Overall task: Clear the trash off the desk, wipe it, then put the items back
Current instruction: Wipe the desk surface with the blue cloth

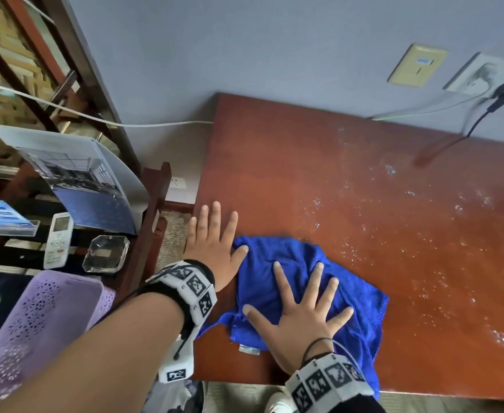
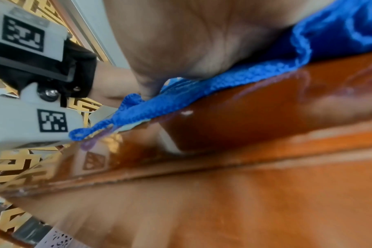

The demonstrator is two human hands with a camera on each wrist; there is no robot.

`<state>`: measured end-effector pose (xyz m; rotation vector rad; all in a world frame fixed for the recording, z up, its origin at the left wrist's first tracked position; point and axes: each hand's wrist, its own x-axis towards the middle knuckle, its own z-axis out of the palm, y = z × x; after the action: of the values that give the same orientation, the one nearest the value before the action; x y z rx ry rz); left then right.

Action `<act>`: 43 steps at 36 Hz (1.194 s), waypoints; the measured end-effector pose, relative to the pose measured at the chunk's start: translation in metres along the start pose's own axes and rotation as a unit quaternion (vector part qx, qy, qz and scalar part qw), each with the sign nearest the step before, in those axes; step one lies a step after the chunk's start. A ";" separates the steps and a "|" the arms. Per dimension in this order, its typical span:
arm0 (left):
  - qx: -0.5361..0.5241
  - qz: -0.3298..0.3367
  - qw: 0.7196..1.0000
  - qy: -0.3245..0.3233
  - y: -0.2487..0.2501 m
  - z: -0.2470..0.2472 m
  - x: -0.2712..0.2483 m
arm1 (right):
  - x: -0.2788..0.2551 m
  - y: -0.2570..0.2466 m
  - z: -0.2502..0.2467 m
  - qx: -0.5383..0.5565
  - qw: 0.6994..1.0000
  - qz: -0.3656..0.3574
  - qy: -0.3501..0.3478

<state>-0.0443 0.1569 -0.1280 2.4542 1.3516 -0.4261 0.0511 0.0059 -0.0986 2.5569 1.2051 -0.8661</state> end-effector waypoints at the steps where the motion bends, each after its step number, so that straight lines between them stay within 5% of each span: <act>1: -0.001 -0.001 1.000 -0.002 0.000 0.001 0.001 | 0.001 -0.001 -0.001 0.001 1.000 0.002 -0.004; 14: -0.048 0.001 0.997 -0.063 0.001 -0.012 0.002 | 0.034 -0.026 -0.029 0.015 0.996 0.066 -0.055; 43: -0.021 0.026 0.988 -0.150 -0.004 -0.023 -0.002 | 0.155 -0.067 -0.108 0.069 0.988 0.140 0.004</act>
<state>-0.0459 0.1668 -0.1073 2.2734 1.1561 -0.7139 0.1239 0.1927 -0.0949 2.7515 0.7833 -0.8997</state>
